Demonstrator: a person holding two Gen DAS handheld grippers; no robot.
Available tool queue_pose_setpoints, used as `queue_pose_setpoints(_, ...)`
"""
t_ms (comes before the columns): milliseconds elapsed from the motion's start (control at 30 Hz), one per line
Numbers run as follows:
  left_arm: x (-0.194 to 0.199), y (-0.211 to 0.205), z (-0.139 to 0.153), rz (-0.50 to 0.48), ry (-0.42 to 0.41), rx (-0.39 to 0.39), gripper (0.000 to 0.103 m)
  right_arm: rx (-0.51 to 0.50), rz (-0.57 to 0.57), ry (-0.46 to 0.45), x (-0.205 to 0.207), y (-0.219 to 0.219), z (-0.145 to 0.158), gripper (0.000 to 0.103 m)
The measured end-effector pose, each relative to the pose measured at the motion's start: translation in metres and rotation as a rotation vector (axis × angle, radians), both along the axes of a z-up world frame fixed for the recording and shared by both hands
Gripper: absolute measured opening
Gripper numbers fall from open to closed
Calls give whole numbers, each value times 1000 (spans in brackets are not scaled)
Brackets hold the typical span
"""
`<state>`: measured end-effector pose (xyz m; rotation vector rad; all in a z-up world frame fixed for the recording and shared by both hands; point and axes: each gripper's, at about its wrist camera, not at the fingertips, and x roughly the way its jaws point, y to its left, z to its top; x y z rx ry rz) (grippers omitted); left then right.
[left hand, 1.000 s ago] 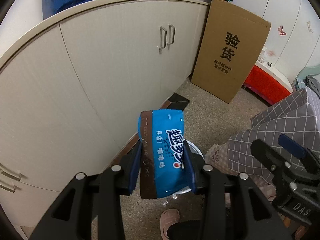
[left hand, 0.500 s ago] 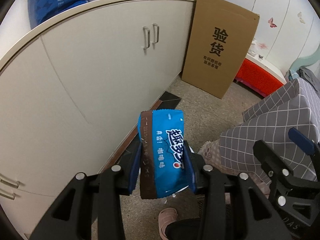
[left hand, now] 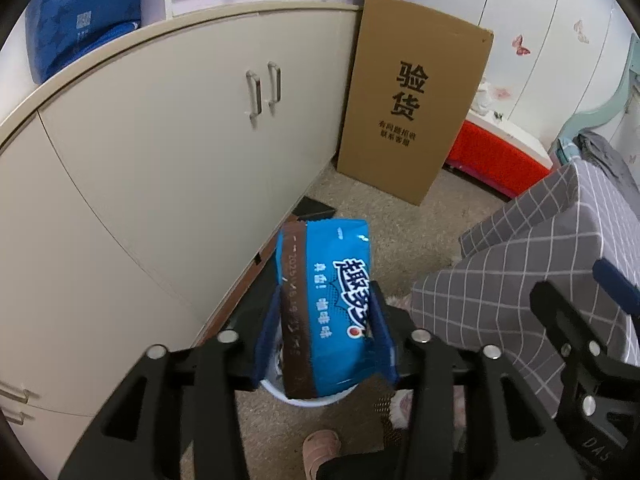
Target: Collect trash
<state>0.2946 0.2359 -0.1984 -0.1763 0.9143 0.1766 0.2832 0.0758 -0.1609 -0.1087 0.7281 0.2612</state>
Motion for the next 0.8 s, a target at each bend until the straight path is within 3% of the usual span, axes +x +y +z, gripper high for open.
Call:
queue_pose_setpoints(33, 0, 0, 1, 8, -8, 1, 66, 5, -4, 4, 1, -2, 0, 93)
queue_pose_setpoints(67, 0, 1, 1, 18, -18, 1, 73, 9, -11, 10, 2, -5, -1, 93)
queue_pose_setpoints(433, -12, -7, 10, 12, -25, 1, 77, 35, -23, 13, -7, -20, 9, 93)
queue_pose_setpoints(800, -56, -44, 63, -34, -133, 43, 82, 67, -48, -28, -41, -55, 41, 94)
